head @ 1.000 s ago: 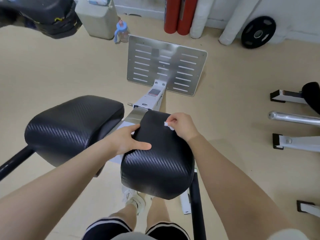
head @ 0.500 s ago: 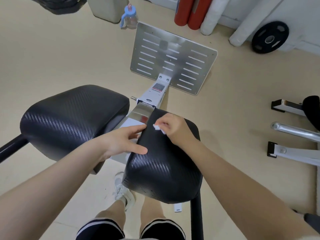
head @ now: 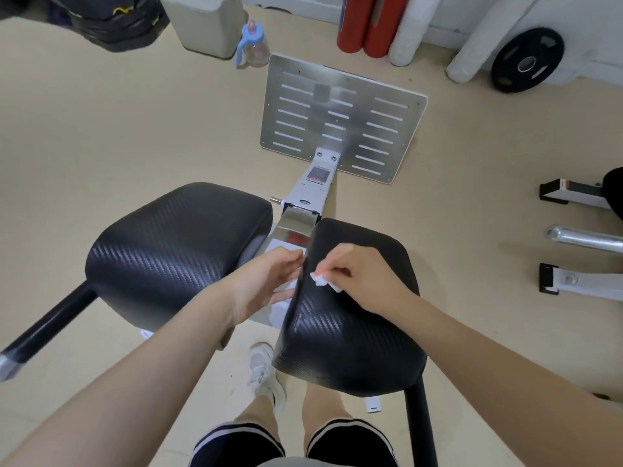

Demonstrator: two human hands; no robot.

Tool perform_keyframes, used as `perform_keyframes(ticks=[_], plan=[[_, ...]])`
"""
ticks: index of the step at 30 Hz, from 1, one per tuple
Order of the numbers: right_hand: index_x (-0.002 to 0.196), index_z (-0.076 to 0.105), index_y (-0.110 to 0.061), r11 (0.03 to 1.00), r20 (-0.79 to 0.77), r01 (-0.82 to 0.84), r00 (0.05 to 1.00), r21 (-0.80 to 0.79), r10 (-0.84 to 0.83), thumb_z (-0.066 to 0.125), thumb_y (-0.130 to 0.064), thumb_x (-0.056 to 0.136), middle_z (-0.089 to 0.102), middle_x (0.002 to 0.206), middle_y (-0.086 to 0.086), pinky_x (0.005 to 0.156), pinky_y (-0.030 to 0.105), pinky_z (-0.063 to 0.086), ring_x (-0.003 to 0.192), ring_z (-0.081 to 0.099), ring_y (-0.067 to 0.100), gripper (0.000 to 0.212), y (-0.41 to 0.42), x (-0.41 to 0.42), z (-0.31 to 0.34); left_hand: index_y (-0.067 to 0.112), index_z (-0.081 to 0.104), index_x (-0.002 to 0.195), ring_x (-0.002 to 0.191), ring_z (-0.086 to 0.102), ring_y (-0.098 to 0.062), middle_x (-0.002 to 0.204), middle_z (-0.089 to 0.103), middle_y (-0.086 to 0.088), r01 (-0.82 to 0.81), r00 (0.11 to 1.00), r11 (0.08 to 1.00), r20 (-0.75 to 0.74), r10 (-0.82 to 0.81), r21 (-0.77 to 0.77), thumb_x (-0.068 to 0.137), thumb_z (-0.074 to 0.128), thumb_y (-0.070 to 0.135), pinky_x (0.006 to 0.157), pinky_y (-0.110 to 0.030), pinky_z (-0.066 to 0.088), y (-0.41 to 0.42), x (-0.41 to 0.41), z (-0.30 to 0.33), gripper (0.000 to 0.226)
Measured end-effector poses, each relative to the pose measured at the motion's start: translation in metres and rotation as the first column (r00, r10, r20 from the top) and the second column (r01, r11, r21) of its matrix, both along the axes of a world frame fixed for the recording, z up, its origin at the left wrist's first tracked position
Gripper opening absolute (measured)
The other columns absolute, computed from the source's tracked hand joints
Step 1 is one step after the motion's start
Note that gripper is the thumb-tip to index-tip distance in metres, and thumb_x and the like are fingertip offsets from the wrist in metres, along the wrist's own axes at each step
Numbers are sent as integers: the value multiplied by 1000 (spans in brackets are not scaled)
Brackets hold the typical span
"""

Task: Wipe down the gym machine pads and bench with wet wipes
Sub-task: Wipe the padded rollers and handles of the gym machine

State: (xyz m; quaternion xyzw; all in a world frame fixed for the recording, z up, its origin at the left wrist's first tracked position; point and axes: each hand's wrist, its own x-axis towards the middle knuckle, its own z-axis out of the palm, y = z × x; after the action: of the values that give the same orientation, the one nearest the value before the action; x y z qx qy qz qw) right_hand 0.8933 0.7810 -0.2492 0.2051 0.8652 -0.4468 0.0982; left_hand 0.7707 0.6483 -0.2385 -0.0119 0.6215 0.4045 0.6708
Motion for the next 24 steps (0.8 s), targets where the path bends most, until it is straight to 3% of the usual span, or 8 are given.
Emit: perform_keyframes(ticks=[3, 6, 11, 14, 16, 18, 21, 24], plan=[[77, 73, -5, 992, 30, 129, 991, 19, -129, 61, -1, 81, 65, 75, 8, 64, 14, 37, 73, 58, 18, 14, 17, -24, -26, 24, 45, 133, 120, 49, -2, 135, 51, 11, 2, 1000, 1000, 16, -2, 5, 93, 36, 51, 94, -24, 43, -1, 0, -2, 49], [81, 73, -1, 978, 81, 177, 979, 108, -186, 57, 0, 83, 63, 71, 7, 58, 13, 30, 74, 53, 14, 17, 20, -35, -36, 23, 40, 137, 127, 44, -6, 140, 46, 10, 13, 1000, 1000, 6, -13, 4, 93, 30, 57, 103, -28, 38, 1, -1, -3, 57], [83, 72, -13, 987, -13, 91, 996, 134, -90, 59, -9, 85, 62, 89, 3, 74, 18, 37, 82, 57, 14, 13, -27, 10, 23, 24, 41, 138, 125, 44, -5, 141, 45, 12, -37, 996, 999, -82, 37, 2, 94, 26, 58, 103, -25, 33, -2, 13, 3, 57], [108, 67, -15, 977, 38, 45, 998, 210, -55, 51, -16, 94, 58, 109, 1, 88, 22, 44, 95, 56, 14, 22, -66, 41, 41, 23, 58, 118, 99, 58, -4, 112, 64, 9, -84, 994, 996, -74, 84, -2, 98, 28, 48, 80, -17, 44, -7, 26, 16, 44], [115, 63, -13, 955, 25, 160, 985, 249, -171, 48, -15, 95, 55, 114, 1, 94, 25, 44, 100, 54, 15, 25, -81, 41, 40, 22, 63, 94, 82, 60, -6, 88, 66, 7, -114, 988, 993, -110, 111, -20, 99, 31, 40, 62, -13, 48, -15, 32, 20, 37], [110, 62, -13, 910, 41, 246, 961, 333, -274, 48, -11, 94, 55, 112, 3, 91, 23, 43, 100, 53, 16, 22, -82, 27, 31, 25, 63, 88, 90, 61, -10, 90, 66, 8, -130, 980, 991, -154, 124, -28, 99, 33, 39, 77, -16, 49, -26, 36, 14, 35], [104, 63, -11, 786, 75, 420, 860, 454, -504, 51, -6, 91, 56, 108, 8, 83, 23, 46, 94, 57, 19, 18, -80, 1, 26, 25, 62, 107, 116, 53, -13, 110, 62, 10, -147, 977, 989, -157, 142, -20, 99, 30, 44, 109, -32, 34, -41, 37, 7, 38], [90, 65, -5, 719, -7, 418, 866, 555, -499, 67, -2, 79, 60, 91, 13, 70, 30, 52, 81, 60, 25, 11, -101, -5, 28, 24, 56, 123, 115, 51, -6, 117, 59, 10, -102, 983, 994, -152, 106, 32, 99, 28, 44, 105, -22, 35, -45, 41, 10, 42]])
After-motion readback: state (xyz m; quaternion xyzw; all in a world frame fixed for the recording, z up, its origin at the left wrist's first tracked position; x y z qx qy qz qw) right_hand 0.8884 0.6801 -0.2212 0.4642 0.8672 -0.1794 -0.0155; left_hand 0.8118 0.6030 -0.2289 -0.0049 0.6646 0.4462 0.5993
